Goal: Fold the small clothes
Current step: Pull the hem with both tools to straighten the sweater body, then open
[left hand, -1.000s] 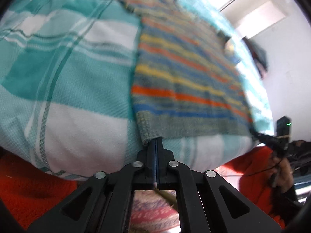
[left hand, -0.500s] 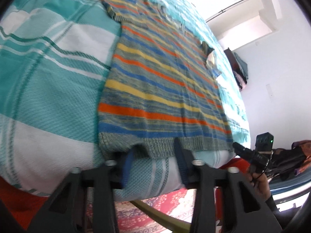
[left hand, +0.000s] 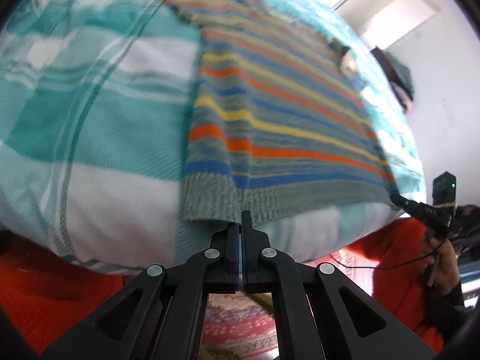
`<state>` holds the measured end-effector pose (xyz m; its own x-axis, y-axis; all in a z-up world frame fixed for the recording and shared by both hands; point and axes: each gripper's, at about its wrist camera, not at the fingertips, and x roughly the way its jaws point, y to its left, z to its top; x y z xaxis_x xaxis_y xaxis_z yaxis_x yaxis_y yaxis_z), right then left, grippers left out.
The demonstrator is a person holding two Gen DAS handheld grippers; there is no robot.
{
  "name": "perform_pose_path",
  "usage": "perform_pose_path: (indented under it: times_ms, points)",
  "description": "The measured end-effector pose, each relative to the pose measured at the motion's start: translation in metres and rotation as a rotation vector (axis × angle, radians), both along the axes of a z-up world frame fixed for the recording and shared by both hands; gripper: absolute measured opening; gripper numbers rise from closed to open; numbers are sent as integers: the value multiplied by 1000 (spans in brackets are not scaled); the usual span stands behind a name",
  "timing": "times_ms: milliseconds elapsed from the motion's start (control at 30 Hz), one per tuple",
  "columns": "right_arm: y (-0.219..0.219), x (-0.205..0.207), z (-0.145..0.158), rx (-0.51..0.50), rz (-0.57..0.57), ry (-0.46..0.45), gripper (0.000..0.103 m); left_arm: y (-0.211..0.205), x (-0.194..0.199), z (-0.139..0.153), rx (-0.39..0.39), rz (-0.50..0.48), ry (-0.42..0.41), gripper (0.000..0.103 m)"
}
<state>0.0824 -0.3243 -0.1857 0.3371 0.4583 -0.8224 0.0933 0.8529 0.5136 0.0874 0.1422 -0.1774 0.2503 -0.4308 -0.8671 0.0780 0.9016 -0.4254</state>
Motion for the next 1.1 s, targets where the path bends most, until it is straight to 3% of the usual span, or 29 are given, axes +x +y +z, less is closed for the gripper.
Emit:
perform_pose_path:
  times_ms: [67, 200, 300, 333, 400, 433, 467, 600, 633, 700, 733, 767, 800, 833, 900, 1067, 1100]
  points:
    - [0, 3, -14, -3, -12, 27, 6, 0, 2, -8, 7, 12, 20, 0]
    - [4, 4, -11, -32, 7, 13, 6, -6, 0, -6, 49, 6, 9, 0]
    - [4, 5, -11, -24, 1, 12, 6, -2, -2, -4, 20, 28, 15, 0]
    - [4, 5, -10, -25, 3, 8, 6, -1, -3, 0, -3, 47, 14, 7]
    - [6, 3, -8, -22, 0, -9, 6, 13, -11, 14, -72, 98, -22, 36]
    - [3, 1, -9, -12, -6, -14, 7, 20, -14, 20, -105, 118, -49, 55]
    - [1, 0, -10, 12, -14, -18, 9, 27, -17, 28, -137, 140, -90, 62]
    - [-4, -1, -9, 48, -20, -30, 15, 31, -1, 28, -158, 141, -103, 59]
    - [-4, 0, -8, 60, -20, -32, 20, 28, 9, 21, -166, 132, -91, 52]
    - [-2, 3, -6, 78, -19, -39, 28, 19, 25, 0, -169, 129, -25, 29]
    - [0, 4, -5, 75, -14, -44, 31, 13, 31, -10, -179, 128, 11, 4]
    - [2, 6, -4, 61, -5, -45, 31, 10, 33, -16, -178, 124, 26, 0]
    - [5, 9, -3, 41, 7, -42, 28, 6, 32, -18, -151, 120, 27, 0]
    - [6, 12, -3, -12, 12, -28, 5, 2, 29, -17, -111, 107, 20, 0]
    - [2, 12, -4, -23, -6, 3, 6, -3, 22, -10, -37, 78, 2, 0]
    - [6, 8, -6, -79, 22, -8, 6, 1, 10, -11, 9, 78, 2, 0]
    - [6, 9, -4, -63, 31, -6, 12, 2, 9, -6, 22, 83, -10, 2]
